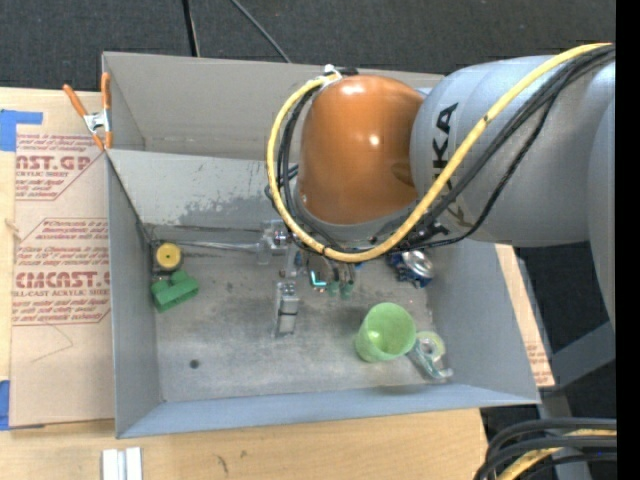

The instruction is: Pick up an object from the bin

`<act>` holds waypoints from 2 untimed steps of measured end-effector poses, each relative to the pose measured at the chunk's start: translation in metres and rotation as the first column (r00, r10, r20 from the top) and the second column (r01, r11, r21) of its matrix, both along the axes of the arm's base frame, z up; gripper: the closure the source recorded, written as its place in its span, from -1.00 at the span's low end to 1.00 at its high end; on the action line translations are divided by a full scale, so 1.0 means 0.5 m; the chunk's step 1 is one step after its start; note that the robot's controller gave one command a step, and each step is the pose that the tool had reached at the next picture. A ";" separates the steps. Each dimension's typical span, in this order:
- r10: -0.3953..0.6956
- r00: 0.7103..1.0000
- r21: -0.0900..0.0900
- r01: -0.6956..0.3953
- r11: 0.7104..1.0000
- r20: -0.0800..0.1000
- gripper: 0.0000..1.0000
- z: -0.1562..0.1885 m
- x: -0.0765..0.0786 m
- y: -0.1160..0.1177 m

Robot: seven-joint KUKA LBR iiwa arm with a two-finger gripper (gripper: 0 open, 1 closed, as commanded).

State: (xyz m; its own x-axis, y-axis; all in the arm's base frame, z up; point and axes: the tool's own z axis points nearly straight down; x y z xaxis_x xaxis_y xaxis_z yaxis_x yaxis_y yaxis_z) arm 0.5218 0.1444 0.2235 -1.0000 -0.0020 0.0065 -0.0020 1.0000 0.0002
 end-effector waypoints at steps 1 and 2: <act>0.129 0.992 0.000 -0.129 0.992 0.004 -1.00 -0.318 0.119 0.105; 0.539 0.842 0.001 -0.539 0.842 0.012 -1.00 -0.245 0.084 0.209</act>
Offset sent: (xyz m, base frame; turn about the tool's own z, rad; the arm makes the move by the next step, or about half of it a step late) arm 0.0604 0.0516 -0.1535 -0.1277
